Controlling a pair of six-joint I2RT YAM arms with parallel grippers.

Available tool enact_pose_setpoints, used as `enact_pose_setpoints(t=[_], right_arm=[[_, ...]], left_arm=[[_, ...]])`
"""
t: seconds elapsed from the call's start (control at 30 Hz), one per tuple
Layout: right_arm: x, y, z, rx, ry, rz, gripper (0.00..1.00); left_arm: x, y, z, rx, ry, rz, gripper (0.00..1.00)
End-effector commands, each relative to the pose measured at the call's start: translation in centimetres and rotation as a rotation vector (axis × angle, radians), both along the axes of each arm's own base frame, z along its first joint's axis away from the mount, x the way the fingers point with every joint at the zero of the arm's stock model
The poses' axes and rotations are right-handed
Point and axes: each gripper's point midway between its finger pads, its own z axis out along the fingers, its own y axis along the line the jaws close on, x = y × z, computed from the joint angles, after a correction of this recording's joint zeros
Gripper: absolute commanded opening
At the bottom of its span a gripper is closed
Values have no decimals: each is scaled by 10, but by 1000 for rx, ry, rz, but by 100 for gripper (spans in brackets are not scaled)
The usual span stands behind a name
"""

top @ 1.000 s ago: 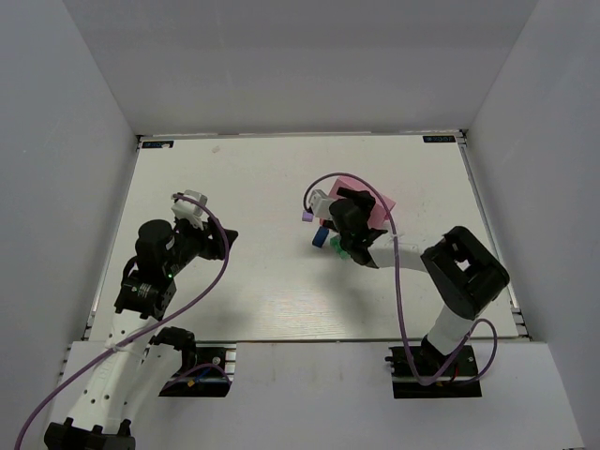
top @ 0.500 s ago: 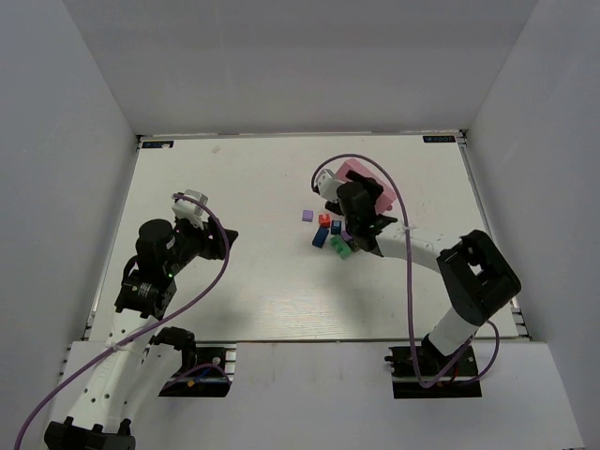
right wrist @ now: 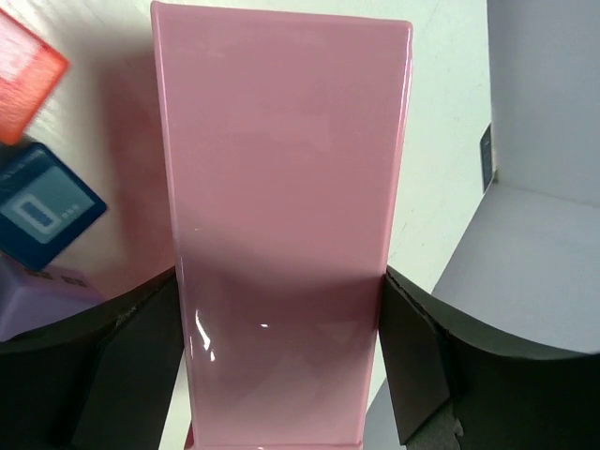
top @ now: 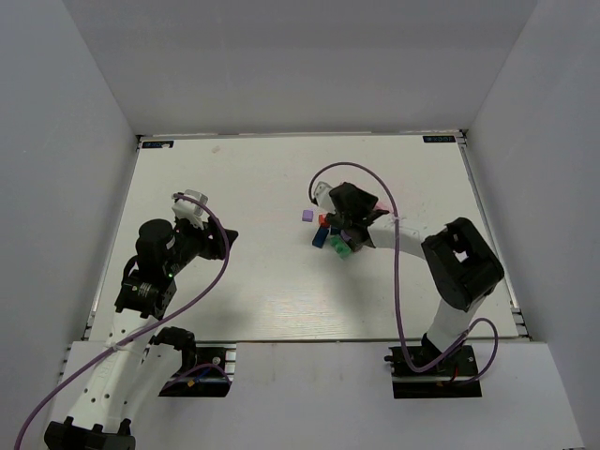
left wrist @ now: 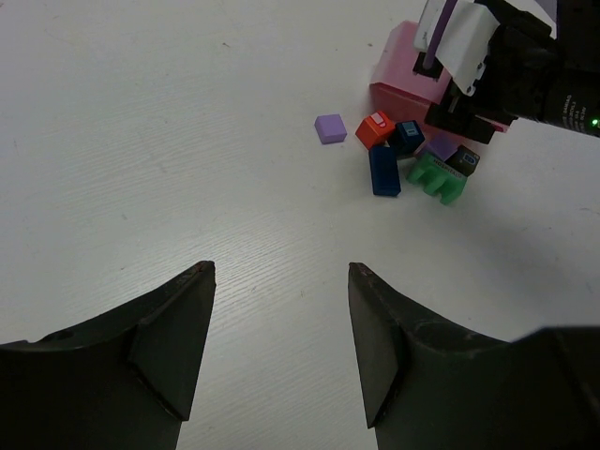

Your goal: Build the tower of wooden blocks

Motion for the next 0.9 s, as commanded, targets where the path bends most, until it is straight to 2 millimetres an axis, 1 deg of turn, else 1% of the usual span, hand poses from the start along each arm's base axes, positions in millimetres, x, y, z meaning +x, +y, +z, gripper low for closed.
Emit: enact_pose_setpoints(t=[0.0,0.03,0.07,0.1,0.13,0.17,0.2,0.27,0.3,0.33,0.37,0.4,0.43,0.47,0.5,0.53,0.57,0.6,0.67,0.7,0.77,0.8,0.83,0.87], right_arm=[[13,-3,46,165,-86,-85,0],[14,-4,53,194,-97,-92,0],[17,-12,58,232,-95,-130,0],[19,-10,72,287,-102,-116,0],[19,-19,71,296,-84,-136,0],[22,-25,77,319,-75,-151,0],[19,-21,78,385,-40,-139,0],[20,-34,80,443,10,-166,0],[23,-39,81,494,32,-173,0],[21,-41,79,517,60,-184,0],[28,-56,84,558,66,-206,0],[20,-53,79,603,133,-196,0],[23,-53,84,648,146,-202,0],[26,-66,84,706,187,-215,0],[24,-61,84,767,236,-213,0],[24,-65,82,795,263,-222,0],[30,-78,76,853,303,-241,0],[26,-76,78,906,361,-238,0],[23,-81,60,990,475,-273,0],[29,-89,68,1049,481,-267,0],[27,-94,53,1113,571,-291,0],[25,-91,53,1155,608,-269,0],[23,-97,48,1194,653,-294,0],[25,-98,42,1211,675,-299,0]], left_arm=[[0,-2,16,-7,-36,-13,69],[0,-2,16,-7,-36,-13,69],[0,-2,16,-7,-36,-13,69],[0,-2,16,-7,-36,-13,69],[0,-2,16,-7,-36,-13,69],[0,-2,16,-7,-36,-13,69],[0,-2,16,-7,-36,-13,69],[0,-2,16,-7,-36,-13,69],[0,-2,16,-7,-36,-13,69],[0,-2,16,-7,-36,-13,69],[0,-2,16,-7,-36,-13,69],[0,-2,16,-7,-36,-13,69],[0,-2,16,-7,-36,-13,69],[0,-2,16,-7,-36,-13,69],[0,-2,16,-7,-36,-13,69],[-1,-4,16,-9,-36,-22,69],[-1,-4,16,-9,-36,-22,69],[-1,-4,16,-9,-36,-22,69],[-1,-4,16,-9,-36,-22,69],[-1,-4,16,-9,-36,-22,69],[-2,-3,19,-11,-45,-22,69],[-2,-3,19,-11,-45,-22,69],[-2,-3,19,-11,-45,-22,69],[-2,-3,19,-11,-45,-22,69]])
